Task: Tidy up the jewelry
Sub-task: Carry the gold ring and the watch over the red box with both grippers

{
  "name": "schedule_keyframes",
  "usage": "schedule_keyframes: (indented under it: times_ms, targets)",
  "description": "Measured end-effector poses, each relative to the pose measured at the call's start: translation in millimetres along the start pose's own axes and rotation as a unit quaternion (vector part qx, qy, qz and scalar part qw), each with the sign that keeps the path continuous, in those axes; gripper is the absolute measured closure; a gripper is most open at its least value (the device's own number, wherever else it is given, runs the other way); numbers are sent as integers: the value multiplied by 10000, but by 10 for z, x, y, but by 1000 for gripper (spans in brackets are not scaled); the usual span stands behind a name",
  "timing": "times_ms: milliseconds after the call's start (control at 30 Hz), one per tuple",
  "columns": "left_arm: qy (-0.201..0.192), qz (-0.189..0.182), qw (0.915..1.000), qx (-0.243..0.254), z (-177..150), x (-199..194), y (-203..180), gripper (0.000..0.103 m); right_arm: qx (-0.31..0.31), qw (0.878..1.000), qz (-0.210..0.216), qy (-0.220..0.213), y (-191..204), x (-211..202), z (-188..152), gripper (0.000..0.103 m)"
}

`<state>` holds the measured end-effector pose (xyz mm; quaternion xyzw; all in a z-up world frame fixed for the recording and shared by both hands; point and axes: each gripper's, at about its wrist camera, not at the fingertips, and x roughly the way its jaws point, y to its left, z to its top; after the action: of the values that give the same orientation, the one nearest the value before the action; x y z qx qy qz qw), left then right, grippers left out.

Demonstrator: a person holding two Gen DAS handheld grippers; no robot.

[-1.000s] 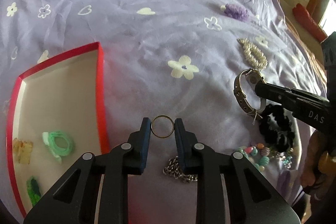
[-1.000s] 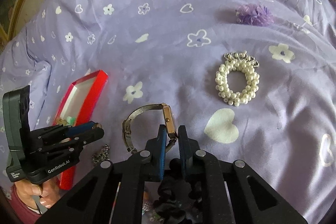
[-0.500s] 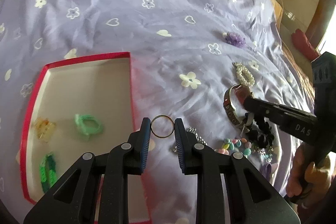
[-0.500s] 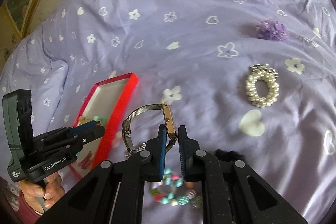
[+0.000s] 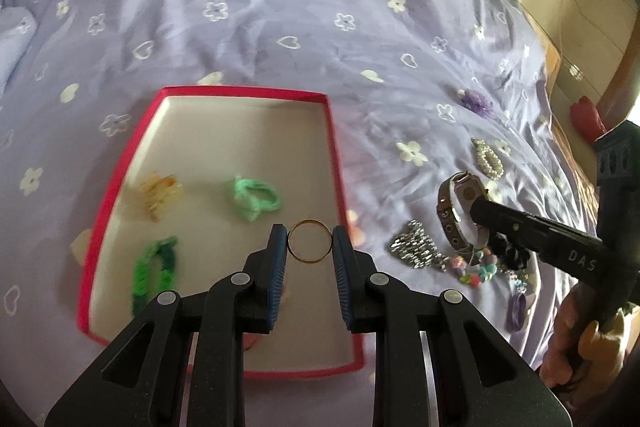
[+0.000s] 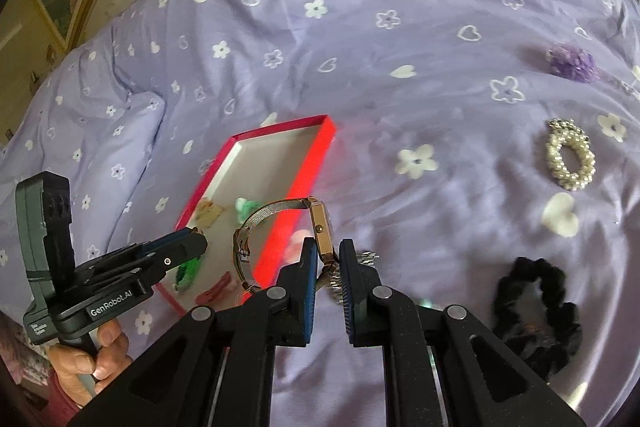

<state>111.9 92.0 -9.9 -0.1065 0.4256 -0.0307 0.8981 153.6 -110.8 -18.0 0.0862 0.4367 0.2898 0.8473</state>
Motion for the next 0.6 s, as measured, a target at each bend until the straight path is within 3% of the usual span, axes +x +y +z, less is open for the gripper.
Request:
schedule_keyframes:
  times_ms: [600]
  targets:
    - [-77, 378, 9984, -416, -135, -221, 658, 82, -421, 9981, 300, 326, 577, 359, -31, 92]
